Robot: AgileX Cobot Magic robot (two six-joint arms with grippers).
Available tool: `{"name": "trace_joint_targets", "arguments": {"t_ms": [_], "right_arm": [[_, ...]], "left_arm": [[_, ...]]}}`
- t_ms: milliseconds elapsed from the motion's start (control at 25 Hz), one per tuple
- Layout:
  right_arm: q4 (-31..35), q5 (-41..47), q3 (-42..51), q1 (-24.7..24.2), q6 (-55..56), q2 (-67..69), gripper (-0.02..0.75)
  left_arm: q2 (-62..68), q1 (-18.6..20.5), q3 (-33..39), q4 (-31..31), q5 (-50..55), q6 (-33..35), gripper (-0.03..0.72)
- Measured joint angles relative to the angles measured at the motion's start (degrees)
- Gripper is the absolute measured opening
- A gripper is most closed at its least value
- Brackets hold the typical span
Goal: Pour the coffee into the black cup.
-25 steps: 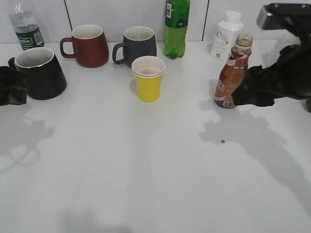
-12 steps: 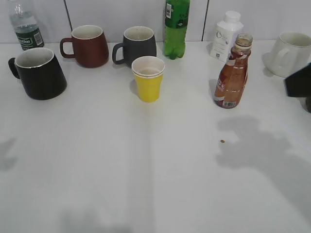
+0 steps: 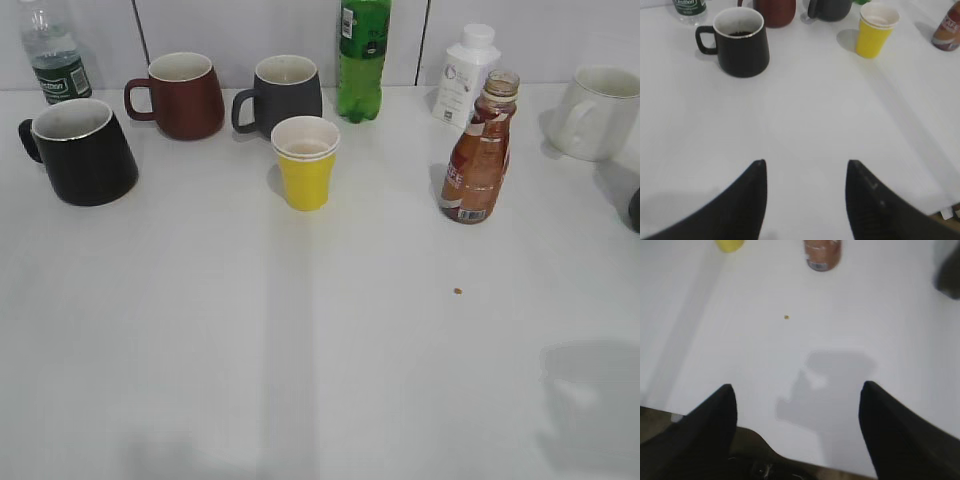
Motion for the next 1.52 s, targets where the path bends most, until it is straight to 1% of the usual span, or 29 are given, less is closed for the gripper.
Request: {"name": "trace_joint_targets", "arguments": {"t_ms": [240, 360, 520, 720, 960, 1520], "right_arm": [[-6.35, 7.88, 3.93, 0.00, 3.67, -15.80, 0.592], [-9.66, 11.07, 5.06, 0.00, 4.75, -22.79, 0.588], [-13.19, 11.90, 6.91, 0.00, 5.92, -29.21, 0.559], [-14.96, 11.32, 9.55, 0.00, 6.61, -29.60, 0.538], [-15.44, 5.96, 11.44, 0.00, 7.37, -29.60, 0.538], [-15.44, 5.52, 11.50, 0.00, 7.63, -29.60, 0.536]], "left_arm": [[-9.24, 0.00, 3.39, -0.61, 5.56, 2.86, 0.382], [-12.26, 0.00, 4.95, -0.77, 6.52, 4.05, 0.379], [-13.91, 0.00, 7.34, -3.02, 6.76, 5.26, 0.375], [-14.20, -0.05, 8.39, -5.39, 5.38, 7.69, 0.364], [-14.20, -0.05, 8.51, -5.62, 5.25, 8.26, 0.363], [-14.20, -0.05, 8.51, -4.73, 5.10, 8.26, 0.363]]}}
